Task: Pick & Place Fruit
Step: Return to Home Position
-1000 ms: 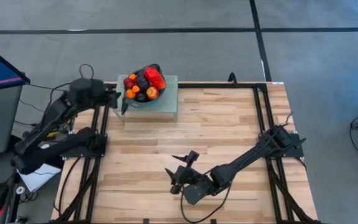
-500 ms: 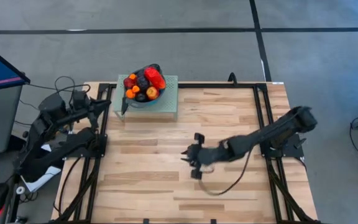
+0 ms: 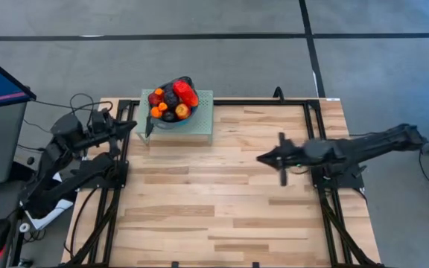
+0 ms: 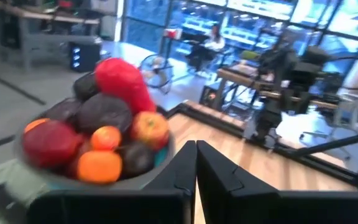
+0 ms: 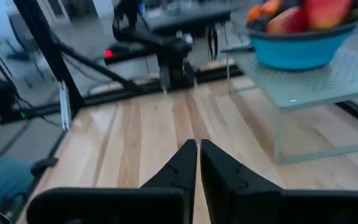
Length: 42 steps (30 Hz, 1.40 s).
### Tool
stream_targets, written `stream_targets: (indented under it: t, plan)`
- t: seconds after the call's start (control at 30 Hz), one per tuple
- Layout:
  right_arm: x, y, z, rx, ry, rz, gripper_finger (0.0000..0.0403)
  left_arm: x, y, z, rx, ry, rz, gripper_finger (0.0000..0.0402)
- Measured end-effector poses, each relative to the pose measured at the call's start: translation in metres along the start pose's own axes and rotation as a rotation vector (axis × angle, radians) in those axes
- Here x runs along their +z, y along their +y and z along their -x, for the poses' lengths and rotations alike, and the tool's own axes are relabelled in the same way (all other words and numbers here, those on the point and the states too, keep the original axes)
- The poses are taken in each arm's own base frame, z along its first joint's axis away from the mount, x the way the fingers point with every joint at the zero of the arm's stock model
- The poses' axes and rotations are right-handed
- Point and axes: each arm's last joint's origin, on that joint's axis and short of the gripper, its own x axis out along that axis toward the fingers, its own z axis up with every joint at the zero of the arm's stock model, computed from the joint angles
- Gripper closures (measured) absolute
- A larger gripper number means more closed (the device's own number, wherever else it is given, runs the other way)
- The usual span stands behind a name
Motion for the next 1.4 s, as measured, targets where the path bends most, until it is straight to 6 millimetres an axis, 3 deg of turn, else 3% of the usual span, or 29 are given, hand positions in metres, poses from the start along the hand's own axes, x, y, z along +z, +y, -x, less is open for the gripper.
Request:
stream_targets:
  t: [0.33, 0.5, 0.8, 0.9, 1.17, 1.4]
  plan:
    - [-0.041, -0.029, 0.067, 0.050, -0.240, -0.051, 0.0401, -0.002, 0.001, -0.008, -0.072, -0.048, -0.018, 0.0397]
    - [-0.067, -0.037, 0.080, 0.120, -0.336, -0.072, 0.0402, -0.003, 0.001, -0.009, -0.074, -0.060, -0.022, 0.0397]
    - [-0.102, -0.044, 0.061, 0.126, -0.318, -0.063, 0.0402, 0.004, 0.001, -0.011, -0.093, -0.113, -0.049, 0.0396]
    - [-0.100, -0.045, 0.062, 0.157, -0.339, -0.047, 0.0402, 0.004, 0.000, -0.012, -0.115, -0.102, -0.052, 0.0398]
    - [-0.103, -0.053, 0.059, 0.044, -0.305, 0.017, 0.0400, 0.003, -0.002, -0.012, -0.179, -0.095, -0.103, 0.0396]
    - [-0.104, -0.055, 0.059, 0.049, -0.295, -0.150, 0.0397, 0.003, -0.003, -0.012, -0.186, -0.095, -0.107, 0.0397]
